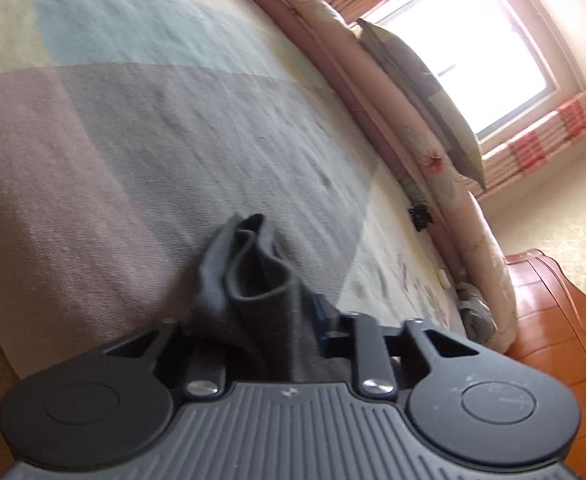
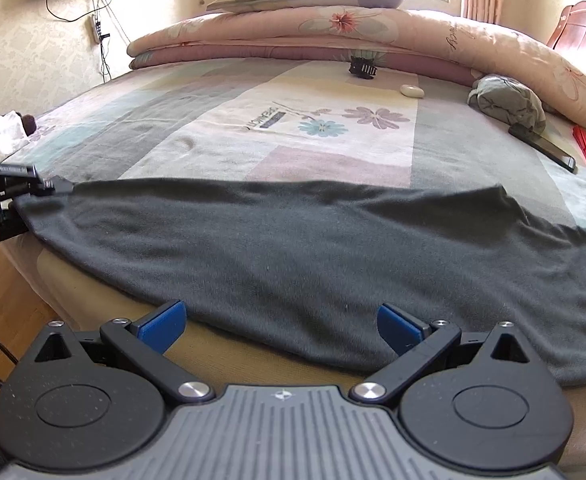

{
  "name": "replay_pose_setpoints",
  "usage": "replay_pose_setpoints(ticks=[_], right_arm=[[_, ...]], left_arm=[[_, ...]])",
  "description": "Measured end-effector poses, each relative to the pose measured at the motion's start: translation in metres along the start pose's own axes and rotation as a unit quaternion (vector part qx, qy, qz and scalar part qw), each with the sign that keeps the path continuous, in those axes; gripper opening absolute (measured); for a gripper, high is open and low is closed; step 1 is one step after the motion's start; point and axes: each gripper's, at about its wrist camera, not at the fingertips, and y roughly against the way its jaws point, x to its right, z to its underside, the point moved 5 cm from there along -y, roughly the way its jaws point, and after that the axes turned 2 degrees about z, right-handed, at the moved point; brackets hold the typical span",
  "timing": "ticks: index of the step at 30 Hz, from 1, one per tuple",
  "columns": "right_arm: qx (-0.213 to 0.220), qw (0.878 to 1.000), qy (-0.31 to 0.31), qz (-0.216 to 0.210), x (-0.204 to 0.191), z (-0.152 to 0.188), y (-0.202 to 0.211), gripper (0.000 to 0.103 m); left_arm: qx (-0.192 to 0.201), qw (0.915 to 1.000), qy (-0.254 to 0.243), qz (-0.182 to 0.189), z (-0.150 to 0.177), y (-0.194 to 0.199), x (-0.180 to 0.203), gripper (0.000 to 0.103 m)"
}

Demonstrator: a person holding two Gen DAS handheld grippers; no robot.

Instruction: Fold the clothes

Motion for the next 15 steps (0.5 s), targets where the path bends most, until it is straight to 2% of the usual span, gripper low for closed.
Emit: replay_pose_setpoints(ticks=[2, 4, 6, 8, 11, 15], right_arm=[[0.000, 1.000, -0.018, -0.024, 0.000, -0.010, -0.001, 0.103], [-0.003, 0.996, -0.044, -0.071, -0.002, -0.024, -0.005, 0.103], [-0.015, 0.988, -0.074, -0.132, -0.009, -0.040, -0.015, 0.103], [-0.038, 0.976, -0.098, -0.192, -0.023, -0.057, -0.030, 0.103], [-0.083, 0.950, -0.134, -0.271, -0.053, -0.080, -0.061, 0.103], [-0.131, 0.925, -0.158, -0.320, -0.097, -0.096, -0.099, 0.103]], left_arm=[[0.001, 1.0000, -0.003, 0.003, 0.000, 0.001, -0.002, 0.008], [0.001, 0.9999, -0.010, 0.007, 0.000, 0.001, -0.002, 0.008], [0.000, 0.9998, -0.019, 0.008, 0.000, 0.001, 0.000, 0.009], [0.000, 0.9996, -0.026, 0.010, -0.001, -0.002, 0.004, 0.009], [0.000, 0.9994, -0.034, 0.010, -0.002, -0.003, 0.007, 0.009], [0.000, 0.9994, -0.032, 0.014, -0.002, -0.003, 0.006, 0.009]])
